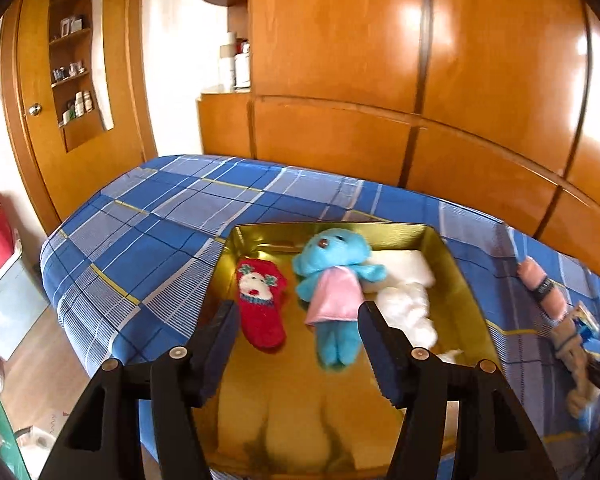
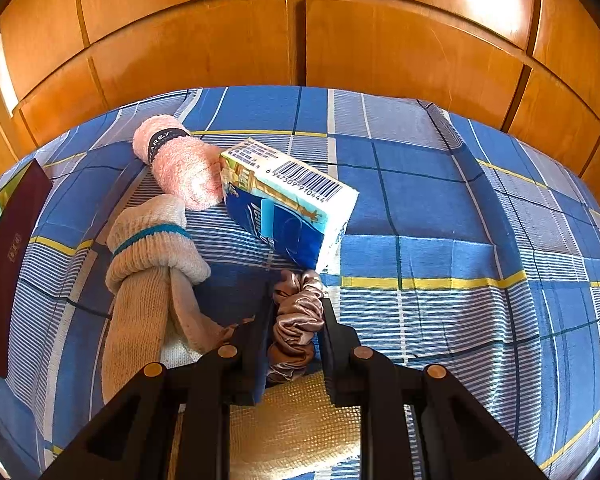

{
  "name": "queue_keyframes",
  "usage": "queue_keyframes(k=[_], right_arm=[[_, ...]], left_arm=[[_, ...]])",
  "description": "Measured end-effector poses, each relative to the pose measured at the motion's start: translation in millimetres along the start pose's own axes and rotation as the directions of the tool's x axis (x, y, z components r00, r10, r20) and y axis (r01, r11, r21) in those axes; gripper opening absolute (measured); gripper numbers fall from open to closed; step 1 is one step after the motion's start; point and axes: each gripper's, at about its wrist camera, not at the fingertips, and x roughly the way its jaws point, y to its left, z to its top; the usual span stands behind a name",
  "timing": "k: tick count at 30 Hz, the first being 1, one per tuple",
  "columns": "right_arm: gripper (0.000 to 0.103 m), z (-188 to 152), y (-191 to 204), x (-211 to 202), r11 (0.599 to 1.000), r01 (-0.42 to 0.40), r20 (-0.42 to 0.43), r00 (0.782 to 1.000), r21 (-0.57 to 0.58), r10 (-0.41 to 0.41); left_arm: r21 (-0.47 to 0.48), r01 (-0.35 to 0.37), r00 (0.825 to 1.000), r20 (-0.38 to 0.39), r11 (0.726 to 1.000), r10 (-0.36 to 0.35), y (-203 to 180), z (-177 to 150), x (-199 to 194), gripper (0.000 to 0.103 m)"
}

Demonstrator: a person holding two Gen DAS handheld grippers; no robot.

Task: Organize soft objects
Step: 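Lift the scrunchie with the right gripper and swing it toward the tray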

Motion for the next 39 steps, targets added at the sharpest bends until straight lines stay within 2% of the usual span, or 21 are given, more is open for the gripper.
queue_keyframes(k=[5,7,18,24,31,35,39], right_arm=[[0.02,-0.6,2.5,-1.3,1.0,0.013,0.0,1.0,-0.008,-0.013],[0.02,-1.1,3.5,-1.8,1.0,0.018,-0.001,1.0,-0.012,-0.018],[0.014,0.0,5.6,-7.8,1.0,0.013,0.005,1.0,-0.01,-0.013],[0.014,3.2,1.0,-24.5,1.0,-0.004,0.047,0.999,0.023,0.003],[0.013,12.6,-4.0,-66.0,0.998,-0.025,0.185,0.983,0.055,0.014],[0.013,19.5,9.1,-87.9,0.995,-0.099,0.237,0.968,0.03,0.089],[0.013,28.5,46.0,-103.0,0.973,-0.223,0.234,0.944,-0.064,0.231]], left_arm=[[0.018,0.023,1.0,0.017,1.0,-0.024,-10.7,-8.7,-21.1,0.063],[0.033,0.019,0.999,0.029,0.999,-0.02,-13.9,-11.6,-27.9,0.066],[0.033,0.02,1.0,0.013,0.999,-0.021,-13.6,-24.6,-37.2,0.066],[0.029,0.016,1.0,0.007,0.999,-0.016,-9.4,-27.3,-37.3,0.066],[0.017,0.014,1.0,0.005,1.0,-0.014,-3.9,-28.3,-36.2,0.067],[0.017,0.015,1.0,-0.006,1.0,-0.015,-0.9,-30.2,-33.0,0.067],[0.007,0.016,1.0,-0.005,1.0,-0.016,2.9,-30.9,-33.6,0.067]])
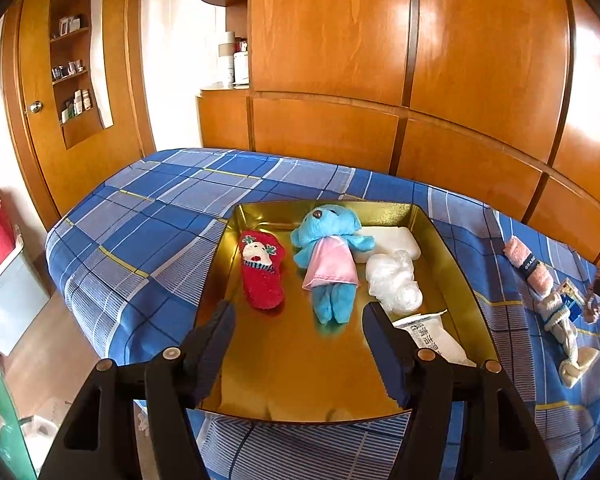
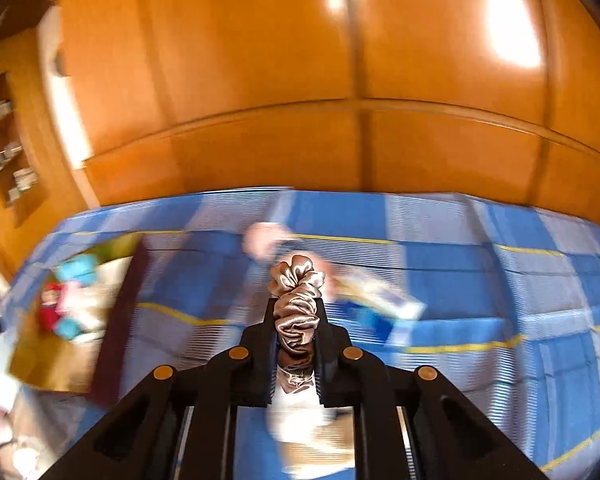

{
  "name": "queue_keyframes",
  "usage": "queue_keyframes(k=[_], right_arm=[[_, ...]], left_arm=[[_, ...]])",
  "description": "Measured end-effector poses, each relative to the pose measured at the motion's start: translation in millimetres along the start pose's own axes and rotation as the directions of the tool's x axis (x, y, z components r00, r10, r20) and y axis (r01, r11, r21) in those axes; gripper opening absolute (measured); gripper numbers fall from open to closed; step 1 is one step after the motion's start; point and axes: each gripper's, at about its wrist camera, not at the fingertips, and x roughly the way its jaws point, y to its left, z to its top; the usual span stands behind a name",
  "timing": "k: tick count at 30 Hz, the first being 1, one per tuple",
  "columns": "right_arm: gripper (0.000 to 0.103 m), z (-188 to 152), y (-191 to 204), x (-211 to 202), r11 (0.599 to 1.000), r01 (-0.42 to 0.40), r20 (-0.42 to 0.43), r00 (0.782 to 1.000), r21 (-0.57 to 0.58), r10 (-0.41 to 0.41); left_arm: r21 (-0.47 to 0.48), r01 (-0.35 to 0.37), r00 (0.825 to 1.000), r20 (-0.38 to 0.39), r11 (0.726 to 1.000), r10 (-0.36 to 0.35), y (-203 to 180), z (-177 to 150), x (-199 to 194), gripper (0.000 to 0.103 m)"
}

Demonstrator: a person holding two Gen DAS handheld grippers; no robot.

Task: Organize soft objects
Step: 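Lift the scrunchie with the right gripper and swing it toward the tray, then lower the scrunchie into the tray and open the right gripper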

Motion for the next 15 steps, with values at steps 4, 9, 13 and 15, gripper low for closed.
queue_keyframes(k=[4,9,13,15], right_arm=[[0.013,9.4,60.6,10.1,0.981,-0.169,-0.052,0.985,-0.098,0.165],[0.013,6.3,137.9,32.2,0.921,-0.345,-0.172,0.933,-0.181,0.316],[0.013,-0.3,197.9,58.7,0.864,-0.46,-0.288,0.872,-0.202,0.397],[0.013,-4.0,221.3,73.7,0.848,-0.491,-0.337,0.847,-0.2,0.411]], left_arm=[[-0.013,-0.006,1.0,0.021,1.0,0.007,5.5,1.6,-6.3,0.067],[-0.031,-0.022,0.999,0.048,0.999,0.023,16.2,5.0,-13.9,0.067],[-0.044,-0.036,0.997,0.07,0.998,0.04,25.5,6.1,-20.2,0.068],[-0.05,-0.039,0.996,0.079,0.998,0.043,28.9,5.9,-23.7,0.068]])
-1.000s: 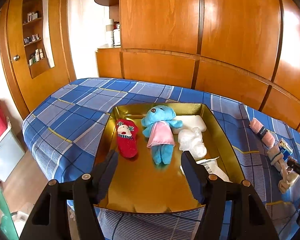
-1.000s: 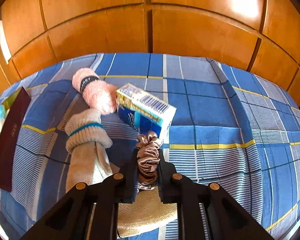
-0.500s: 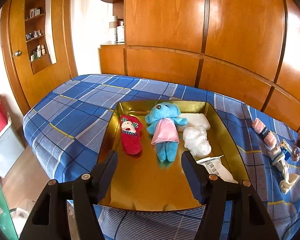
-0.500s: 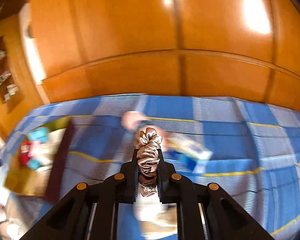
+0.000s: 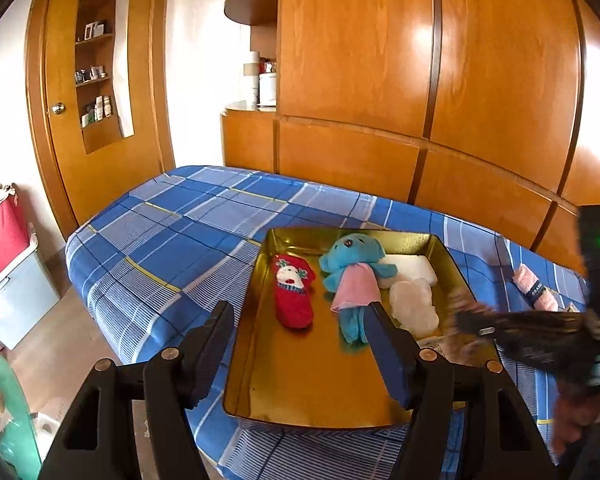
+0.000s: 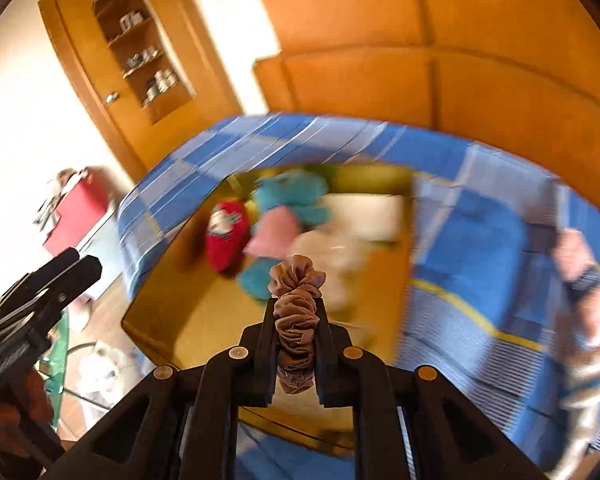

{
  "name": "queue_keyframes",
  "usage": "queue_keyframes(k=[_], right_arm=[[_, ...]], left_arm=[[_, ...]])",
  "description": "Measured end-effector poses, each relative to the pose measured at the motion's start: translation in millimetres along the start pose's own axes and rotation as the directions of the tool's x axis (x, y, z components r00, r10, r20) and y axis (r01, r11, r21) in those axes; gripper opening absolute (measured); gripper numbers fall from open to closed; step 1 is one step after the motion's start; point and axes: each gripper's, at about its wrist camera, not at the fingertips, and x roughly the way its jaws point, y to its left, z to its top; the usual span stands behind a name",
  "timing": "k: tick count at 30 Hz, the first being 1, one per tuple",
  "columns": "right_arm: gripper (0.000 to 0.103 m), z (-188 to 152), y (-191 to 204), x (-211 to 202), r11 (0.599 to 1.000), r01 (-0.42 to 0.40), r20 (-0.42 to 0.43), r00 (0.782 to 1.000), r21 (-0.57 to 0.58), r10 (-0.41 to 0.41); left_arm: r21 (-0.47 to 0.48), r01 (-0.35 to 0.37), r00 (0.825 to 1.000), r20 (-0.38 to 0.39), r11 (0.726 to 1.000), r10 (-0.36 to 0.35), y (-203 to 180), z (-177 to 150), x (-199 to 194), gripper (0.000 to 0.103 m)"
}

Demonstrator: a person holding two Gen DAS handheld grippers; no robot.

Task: Organize soft objects
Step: 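Lower the scrunchie into the tray and open the right gripper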

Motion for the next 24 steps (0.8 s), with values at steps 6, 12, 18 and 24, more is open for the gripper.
queue_keyframes(k=[6,12,18,24], right_arm=[[0.013,8.2,34.1,56.4,0.999,-0.036,-0.099,0.995,-0.015,0.034],[0.021,6.9,49.2,91.7,0.999,0.005,-0.163,0.987,-0.05,-0.013],[0.042,9.3,37.9,91.3,1.0,0.026,-0.162,0.987,0.005,-0.025],[0.043,13.7,29.6,67.8,0.999,0.032,-0.088,0.996,0.04,-0.029]], left_arm=[[-0.009,-0.011,1.0,0.02,1.0,0.011,8.6,1.0,-4.7,0.069],[-0.022,-0.021,1.0,0.011,1.0,0.021,16.1,-0.5,-0.9,0.069],[-0.033,-0.025,1.0,-0.001,0.999,0.025,20.2,-1.5,2.5,0.069],[-0.028,-0.024,1.0,-0.008,0.999,0.024,18.9,-3.2,4.2,0.069]])
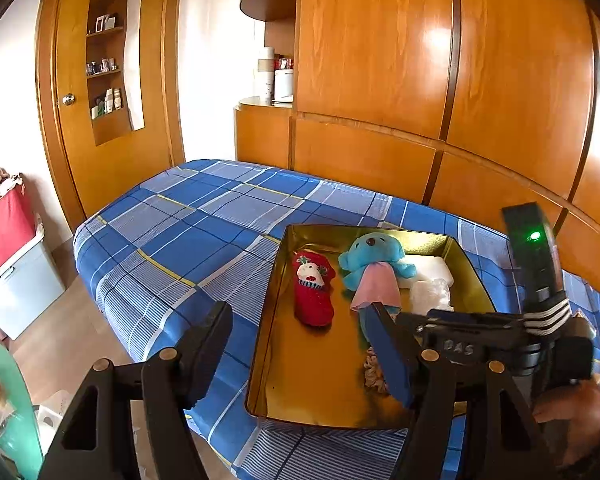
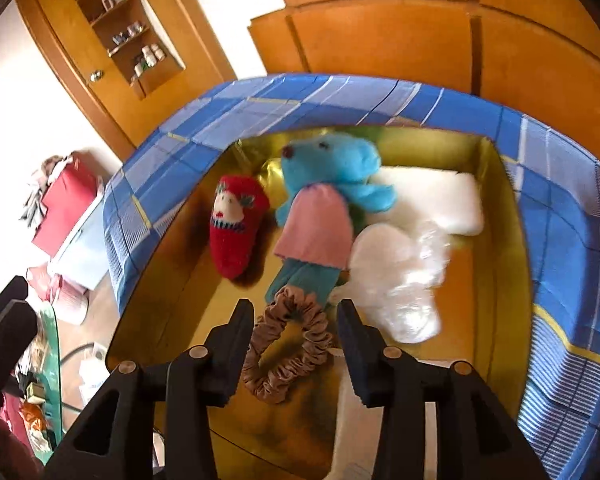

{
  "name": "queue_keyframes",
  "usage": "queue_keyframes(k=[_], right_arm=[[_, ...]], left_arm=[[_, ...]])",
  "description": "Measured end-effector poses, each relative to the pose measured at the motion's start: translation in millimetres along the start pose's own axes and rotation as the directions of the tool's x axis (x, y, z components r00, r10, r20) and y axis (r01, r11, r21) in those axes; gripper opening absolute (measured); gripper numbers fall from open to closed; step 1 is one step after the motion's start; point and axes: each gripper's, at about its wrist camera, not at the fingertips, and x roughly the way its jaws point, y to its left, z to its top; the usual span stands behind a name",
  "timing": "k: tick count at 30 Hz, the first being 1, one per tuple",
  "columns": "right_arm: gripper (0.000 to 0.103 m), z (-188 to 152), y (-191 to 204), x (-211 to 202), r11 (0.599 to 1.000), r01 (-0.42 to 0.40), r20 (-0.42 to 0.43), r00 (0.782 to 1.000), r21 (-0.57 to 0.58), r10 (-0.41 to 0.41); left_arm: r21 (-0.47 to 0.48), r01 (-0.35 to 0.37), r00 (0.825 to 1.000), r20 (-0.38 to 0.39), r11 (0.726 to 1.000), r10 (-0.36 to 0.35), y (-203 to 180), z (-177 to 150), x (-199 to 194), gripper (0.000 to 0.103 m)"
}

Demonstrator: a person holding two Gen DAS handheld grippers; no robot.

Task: Organize soft objects
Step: 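Lower the scrunchie into the tray and open the right gripper, then withdraw the right gripper to the pile while left gripper reaches the white knit sock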

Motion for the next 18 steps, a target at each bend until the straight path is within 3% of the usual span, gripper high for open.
queue_keyframes(k=[18], right_arm=[[0.043,-19.8,-36.2,-74.8,0.995,0.101,0.144,0.984,0.017,-0.103]], left_arm=[[0.053,0.021,1.0,0.02,0.998,-0.022,-18.2,2.2,-10.2,0.07]])
